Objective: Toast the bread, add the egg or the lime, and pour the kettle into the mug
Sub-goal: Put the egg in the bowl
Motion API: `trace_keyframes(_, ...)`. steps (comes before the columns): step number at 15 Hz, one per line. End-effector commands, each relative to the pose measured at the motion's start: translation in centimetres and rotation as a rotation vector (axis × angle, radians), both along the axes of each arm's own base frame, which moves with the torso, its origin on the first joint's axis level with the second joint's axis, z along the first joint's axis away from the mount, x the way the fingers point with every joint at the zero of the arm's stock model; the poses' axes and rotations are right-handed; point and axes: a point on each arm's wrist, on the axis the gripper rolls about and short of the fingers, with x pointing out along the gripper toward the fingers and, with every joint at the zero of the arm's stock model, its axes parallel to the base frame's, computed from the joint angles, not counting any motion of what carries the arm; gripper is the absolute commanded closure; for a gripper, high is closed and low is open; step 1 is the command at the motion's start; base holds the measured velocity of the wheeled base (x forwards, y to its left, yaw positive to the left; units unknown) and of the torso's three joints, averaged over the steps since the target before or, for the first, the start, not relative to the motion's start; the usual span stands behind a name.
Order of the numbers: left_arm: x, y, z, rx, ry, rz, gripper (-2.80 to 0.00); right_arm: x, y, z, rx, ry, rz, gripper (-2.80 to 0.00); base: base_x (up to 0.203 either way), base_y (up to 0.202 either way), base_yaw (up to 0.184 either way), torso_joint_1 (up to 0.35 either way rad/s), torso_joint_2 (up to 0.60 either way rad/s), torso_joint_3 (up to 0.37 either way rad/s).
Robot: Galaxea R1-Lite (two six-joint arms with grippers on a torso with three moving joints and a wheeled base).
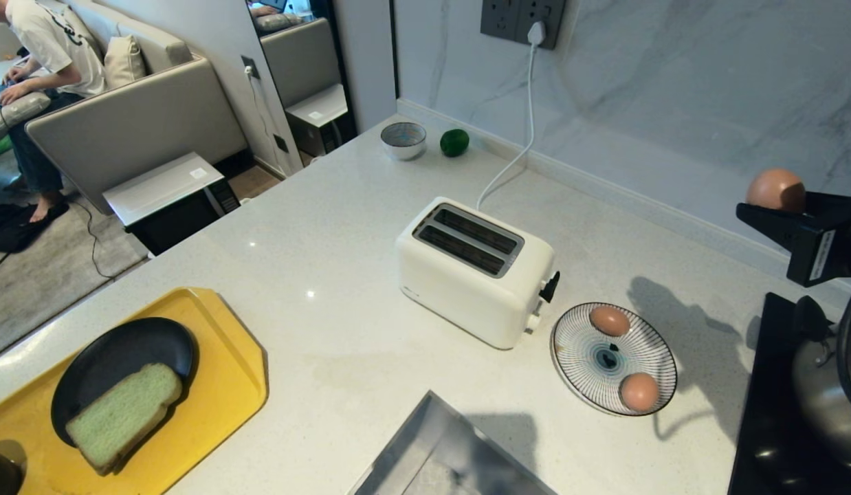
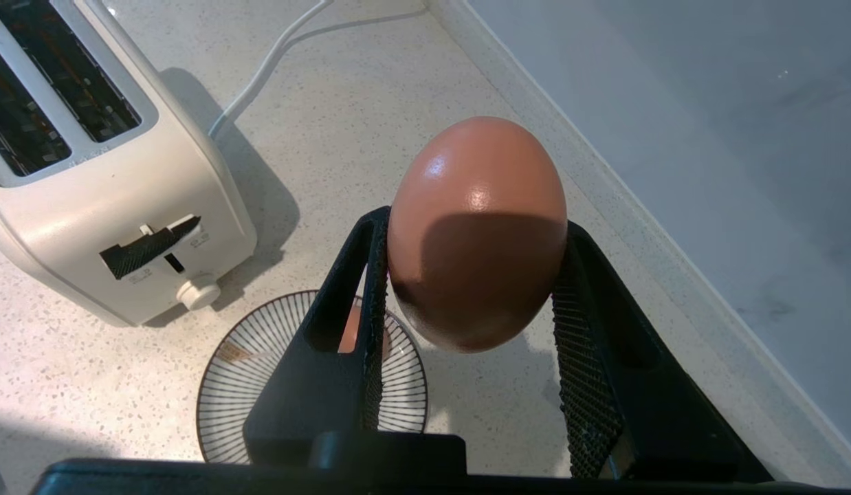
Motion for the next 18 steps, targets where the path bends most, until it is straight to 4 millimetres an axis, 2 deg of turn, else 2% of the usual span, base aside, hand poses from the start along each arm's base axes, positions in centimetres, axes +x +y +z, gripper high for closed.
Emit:
trace_keyframes(1, 0.0, 0.0, 0.0, 0.000, 0.000, 0.000, 0.00, -0.4, -0.1, 0.2, 0.002, -0.013, 0.001, 0.00, 0.000, 0.000, 0.000, 0.000, 0.00, 0.000)
trace_keyframes(18, 0.0, 0.0, 0.0, 0.000, 0.000, 0.000, 0.00, -0.8, -0.1, 1.3, 0.008, -0.038, -0.019, 0.00, 0.000, 0.000, 0.000, 0.000, 0.00, 0.000)
